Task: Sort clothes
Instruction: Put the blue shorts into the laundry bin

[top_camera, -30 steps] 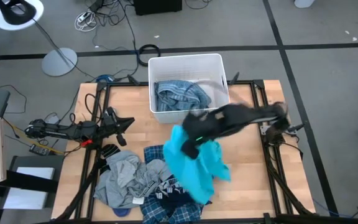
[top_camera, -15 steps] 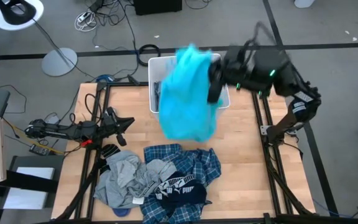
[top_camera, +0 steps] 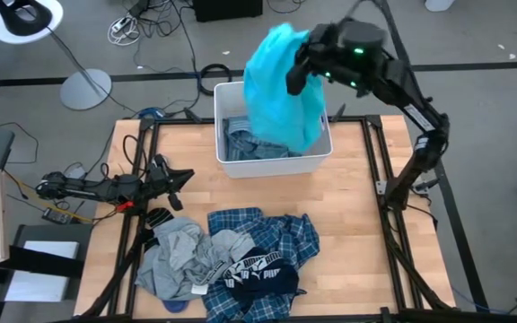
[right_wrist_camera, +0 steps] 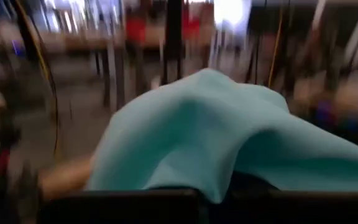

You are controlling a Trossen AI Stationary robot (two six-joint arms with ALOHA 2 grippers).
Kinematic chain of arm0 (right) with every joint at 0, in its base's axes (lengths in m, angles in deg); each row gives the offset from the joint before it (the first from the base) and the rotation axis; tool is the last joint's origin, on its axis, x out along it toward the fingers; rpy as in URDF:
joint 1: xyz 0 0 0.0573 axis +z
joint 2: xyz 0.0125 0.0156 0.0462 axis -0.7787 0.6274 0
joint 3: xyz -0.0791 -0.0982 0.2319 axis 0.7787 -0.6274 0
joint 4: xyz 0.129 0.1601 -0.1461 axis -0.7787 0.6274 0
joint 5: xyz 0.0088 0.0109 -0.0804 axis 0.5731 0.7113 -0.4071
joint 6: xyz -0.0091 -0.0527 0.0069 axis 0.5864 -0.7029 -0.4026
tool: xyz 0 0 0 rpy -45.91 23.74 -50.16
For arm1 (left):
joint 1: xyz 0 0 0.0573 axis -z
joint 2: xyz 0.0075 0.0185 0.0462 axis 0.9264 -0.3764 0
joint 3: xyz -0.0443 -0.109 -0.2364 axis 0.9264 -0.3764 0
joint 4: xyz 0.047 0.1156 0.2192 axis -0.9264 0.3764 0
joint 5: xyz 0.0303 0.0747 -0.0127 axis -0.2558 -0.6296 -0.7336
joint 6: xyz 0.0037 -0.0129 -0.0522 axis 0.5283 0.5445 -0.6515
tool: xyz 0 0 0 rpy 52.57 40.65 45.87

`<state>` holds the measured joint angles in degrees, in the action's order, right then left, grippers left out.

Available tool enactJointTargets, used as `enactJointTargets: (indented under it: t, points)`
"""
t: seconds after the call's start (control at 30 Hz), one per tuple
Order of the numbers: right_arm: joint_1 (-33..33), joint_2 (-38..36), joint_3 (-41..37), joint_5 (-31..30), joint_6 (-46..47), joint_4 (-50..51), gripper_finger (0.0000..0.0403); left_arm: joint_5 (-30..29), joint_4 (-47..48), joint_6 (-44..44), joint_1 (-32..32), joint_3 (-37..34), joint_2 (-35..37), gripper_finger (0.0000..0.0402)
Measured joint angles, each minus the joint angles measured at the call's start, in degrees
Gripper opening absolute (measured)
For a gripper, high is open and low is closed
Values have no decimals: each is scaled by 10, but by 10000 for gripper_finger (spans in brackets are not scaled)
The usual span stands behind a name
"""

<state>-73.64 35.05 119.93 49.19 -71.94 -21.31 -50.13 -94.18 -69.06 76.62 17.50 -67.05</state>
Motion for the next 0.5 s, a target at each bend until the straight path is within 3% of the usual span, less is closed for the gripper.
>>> enactJointTargets:
  t: [0.17,0.33,0.5]
  points:
    - [-47,65,0,100,53,143,2,0,0,0,0,0,0,42]
    - [-51,153,0,112,88,253,20,0,-1,0,0,0,0,42]
    - [-52,247,0,119,90,344,73,0,-1,0,0,0,0,42]
